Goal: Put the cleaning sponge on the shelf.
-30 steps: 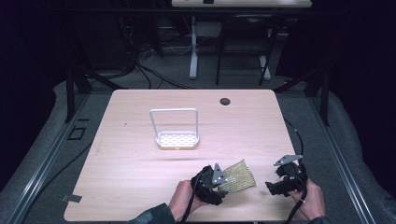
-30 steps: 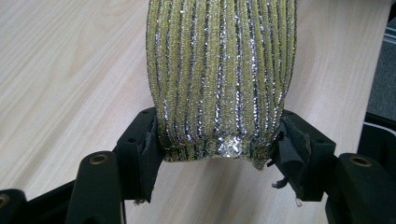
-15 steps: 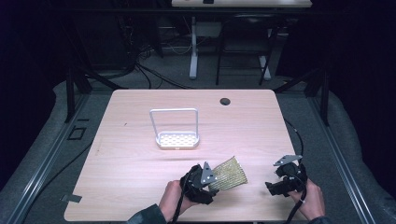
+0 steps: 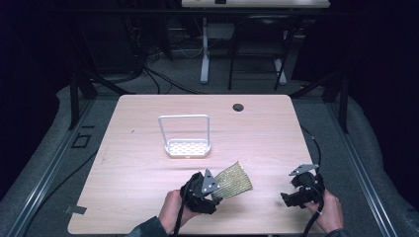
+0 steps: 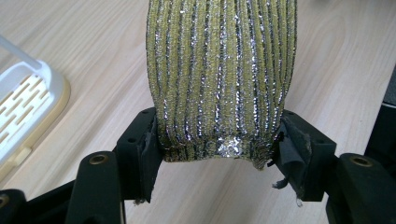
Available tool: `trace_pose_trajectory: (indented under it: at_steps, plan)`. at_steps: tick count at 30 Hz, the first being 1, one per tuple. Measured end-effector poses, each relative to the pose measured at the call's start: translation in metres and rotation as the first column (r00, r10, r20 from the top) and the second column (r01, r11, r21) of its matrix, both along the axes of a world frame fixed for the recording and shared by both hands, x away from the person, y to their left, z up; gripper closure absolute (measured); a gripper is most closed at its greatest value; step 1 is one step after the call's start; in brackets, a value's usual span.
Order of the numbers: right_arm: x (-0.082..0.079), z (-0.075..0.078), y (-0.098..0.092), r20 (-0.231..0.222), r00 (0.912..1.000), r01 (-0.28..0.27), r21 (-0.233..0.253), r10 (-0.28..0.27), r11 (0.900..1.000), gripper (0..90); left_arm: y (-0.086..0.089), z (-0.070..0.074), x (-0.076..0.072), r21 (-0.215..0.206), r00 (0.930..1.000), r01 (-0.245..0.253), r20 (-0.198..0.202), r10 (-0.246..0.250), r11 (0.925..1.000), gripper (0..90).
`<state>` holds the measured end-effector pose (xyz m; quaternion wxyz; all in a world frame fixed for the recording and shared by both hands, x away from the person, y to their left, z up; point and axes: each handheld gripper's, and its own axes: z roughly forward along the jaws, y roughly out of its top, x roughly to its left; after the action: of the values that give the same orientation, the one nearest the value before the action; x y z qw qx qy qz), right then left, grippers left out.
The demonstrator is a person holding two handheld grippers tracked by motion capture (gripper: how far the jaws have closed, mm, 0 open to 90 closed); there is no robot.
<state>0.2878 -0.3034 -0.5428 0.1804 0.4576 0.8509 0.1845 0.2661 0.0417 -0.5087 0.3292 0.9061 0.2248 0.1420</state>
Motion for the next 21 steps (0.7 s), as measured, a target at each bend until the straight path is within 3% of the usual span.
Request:
trace_pose_trajectory:
  at_steps: [21]
  plan:
    - [0.000,0.000,0.001,-0.002,1.0000,-0.005,-0.008,0.005,1.000,4.8,0.033,0.000,0.001,-0.002,0.9968,-0.080,-0.003,0.080,0.9968,36.6]
